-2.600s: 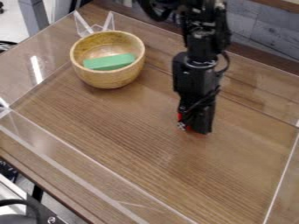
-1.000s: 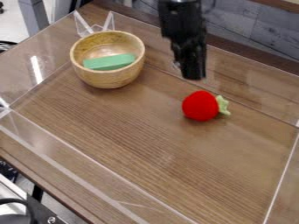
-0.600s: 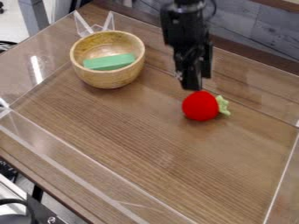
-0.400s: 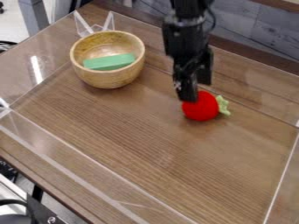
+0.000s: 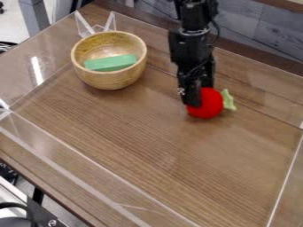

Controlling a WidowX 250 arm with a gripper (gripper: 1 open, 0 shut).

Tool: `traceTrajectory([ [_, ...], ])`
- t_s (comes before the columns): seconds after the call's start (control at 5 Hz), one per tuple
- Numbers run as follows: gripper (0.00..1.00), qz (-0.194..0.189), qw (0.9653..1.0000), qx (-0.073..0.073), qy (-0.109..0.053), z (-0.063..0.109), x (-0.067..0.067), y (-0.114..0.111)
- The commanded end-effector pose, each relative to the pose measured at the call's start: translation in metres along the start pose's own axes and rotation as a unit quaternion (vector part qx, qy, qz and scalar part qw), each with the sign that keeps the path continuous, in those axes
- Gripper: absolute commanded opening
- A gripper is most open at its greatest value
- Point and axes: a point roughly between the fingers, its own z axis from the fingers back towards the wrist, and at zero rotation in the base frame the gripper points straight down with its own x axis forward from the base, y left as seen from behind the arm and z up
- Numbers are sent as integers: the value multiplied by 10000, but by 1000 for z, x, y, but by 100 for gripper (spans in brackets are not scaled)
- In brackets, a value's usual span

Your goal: Move the red fruit to the left

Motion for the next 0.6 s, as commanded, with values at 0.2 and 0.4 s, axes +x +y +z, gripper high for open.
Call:
traceTrajectory([
  [0.2, 0, -13, 9990, -266, 346, 60, -2, -9],
  [0.4, 0, 209, 9979, -314, 525, 75, 10, -3],
])
